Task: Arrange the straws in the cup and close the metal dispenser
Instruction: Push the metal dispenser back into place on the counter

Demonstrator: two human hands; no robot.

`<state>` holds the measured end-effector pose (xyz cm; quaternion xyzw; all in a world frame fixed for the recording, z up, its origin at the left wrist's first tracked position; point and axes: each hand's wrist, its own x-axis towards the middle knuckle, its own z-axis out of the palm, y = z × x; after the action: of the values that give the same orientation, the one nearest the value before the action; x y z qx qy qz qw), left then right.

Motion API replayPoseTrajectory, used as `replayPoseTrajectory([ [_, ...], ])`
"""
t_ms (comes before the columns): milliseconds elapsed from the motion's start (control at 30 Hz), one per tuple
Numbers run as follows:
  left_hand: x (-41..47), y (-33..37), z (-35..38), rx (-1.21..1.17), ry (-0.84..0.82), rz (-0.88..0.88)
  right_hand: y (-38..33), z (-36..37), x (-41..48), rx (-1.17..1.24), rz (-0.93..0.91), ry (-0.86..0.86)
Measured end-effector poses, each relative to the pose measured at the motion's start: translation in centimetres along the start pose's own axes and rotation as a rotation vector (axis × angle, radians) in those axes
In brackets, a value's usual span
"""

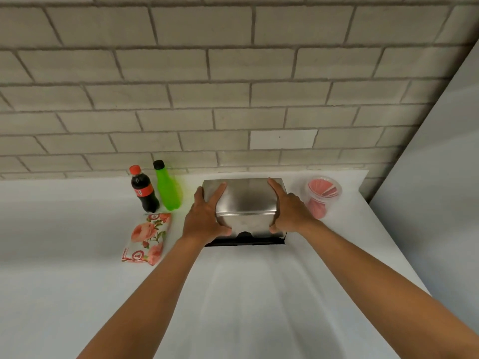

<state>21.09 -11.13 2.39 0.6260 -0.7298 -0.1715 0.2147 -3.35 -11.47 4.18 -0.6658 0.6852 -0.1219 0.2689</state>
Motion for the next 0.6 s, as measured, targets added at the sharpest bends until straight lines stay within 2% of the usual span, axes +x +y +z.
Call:
replayPoseTrajectory([
  [600,6.3,-0.2,2.4,0.04,0.032,0.035,2.3,-1.5,5.8,-0.009,0.007,0.041],
])
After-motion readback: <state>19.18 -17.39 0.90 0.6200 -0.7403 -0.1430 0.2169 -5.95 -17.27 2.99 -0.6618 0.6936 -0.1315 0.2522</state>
